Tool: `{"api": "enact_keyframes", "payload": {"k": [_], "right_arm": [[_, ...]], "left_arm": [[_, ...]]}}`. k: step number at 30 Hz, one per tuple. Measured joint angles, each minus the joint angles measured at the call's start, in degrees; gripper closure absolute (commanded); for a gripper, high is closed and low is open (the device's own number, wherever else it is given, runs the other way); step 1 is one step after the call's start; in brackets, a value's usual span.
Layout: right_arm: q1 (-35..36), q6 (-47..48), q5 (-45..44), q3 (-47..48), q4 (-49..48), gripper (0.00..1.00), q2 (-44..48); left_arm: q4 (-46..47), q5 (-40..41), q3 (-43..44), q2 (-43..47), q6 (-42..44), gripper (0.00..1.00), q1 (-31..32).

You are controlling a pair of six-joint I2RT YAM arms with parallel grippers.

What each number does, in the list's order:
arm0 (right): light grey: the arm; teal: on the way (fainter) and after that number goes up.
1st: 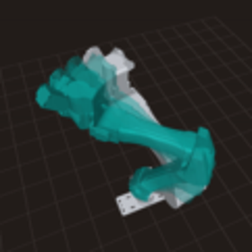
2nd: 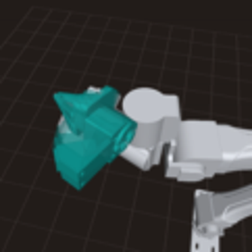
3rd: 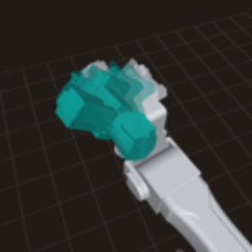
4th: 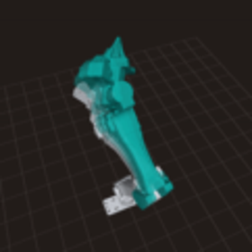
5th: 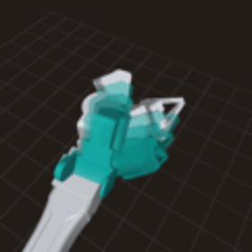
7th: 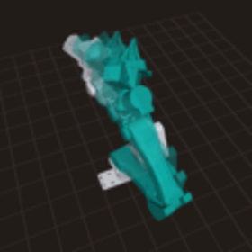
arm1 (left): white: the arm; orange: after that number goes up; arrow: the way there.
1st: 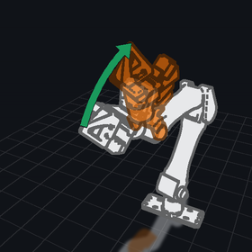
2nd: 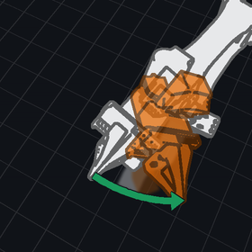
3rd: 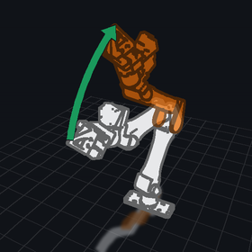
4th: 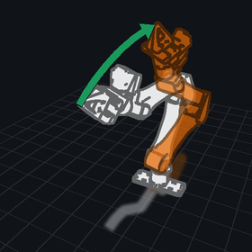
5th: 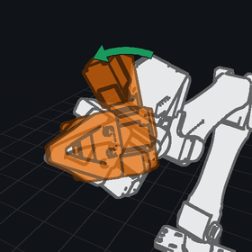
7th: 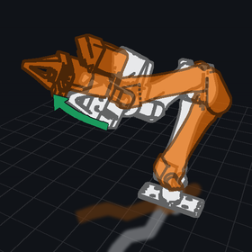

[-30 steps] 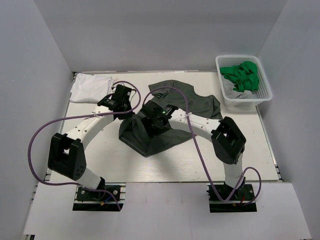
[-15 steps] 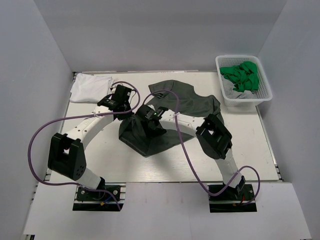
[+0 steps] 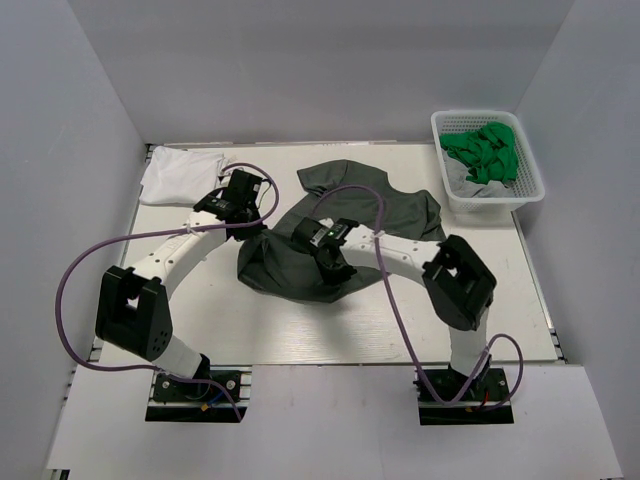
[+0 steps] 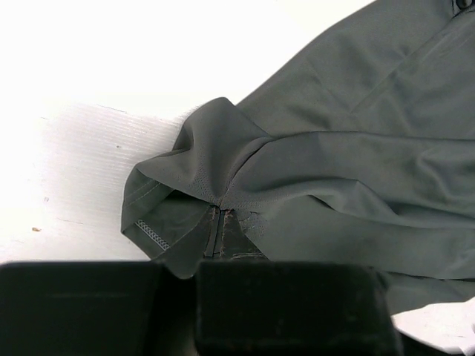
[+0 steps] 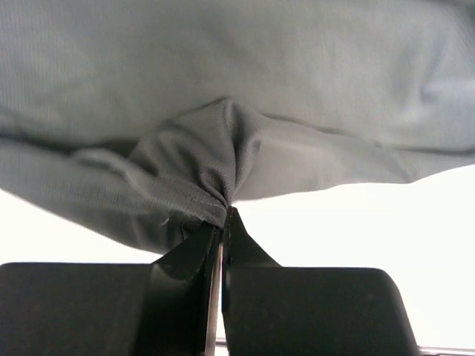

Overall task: Fold and stack the t-shirts
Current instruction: Flatten out the tshirt

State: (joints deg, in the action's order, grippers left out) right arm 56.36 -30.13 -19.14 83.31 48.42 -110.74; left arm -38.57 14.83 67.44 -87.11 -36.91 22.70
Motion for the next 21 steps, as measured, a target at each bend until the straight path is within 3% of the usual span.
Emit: {"api": "enact_keyframes", "payload": {"k": [6,11,16,21], "right_arm": [[-0.1,1.2,3.3,-7.4,0.0,1.0,8.6],[-0.4,5.2,3.9,-8.1,0.2,1.0,17.4],[-3.3,6.8,-2.9,-0.2,4.4,1.0,24.7],[-8.1,7.8,-13.2,5.9,5.7,1.0,27.5]], "left_arm": [[0.0,0.1,0.0,0.0,0.0,1.0,0.0],[-0.5,0.0,0.0,0.9,-0.1,1.0,0.0],[-2.3,1.3,2.8,3.7,-0.3,1.0,0.0],[-4.6,6.7,13.2,5.5,-0.5,1.0,0.0]]}}
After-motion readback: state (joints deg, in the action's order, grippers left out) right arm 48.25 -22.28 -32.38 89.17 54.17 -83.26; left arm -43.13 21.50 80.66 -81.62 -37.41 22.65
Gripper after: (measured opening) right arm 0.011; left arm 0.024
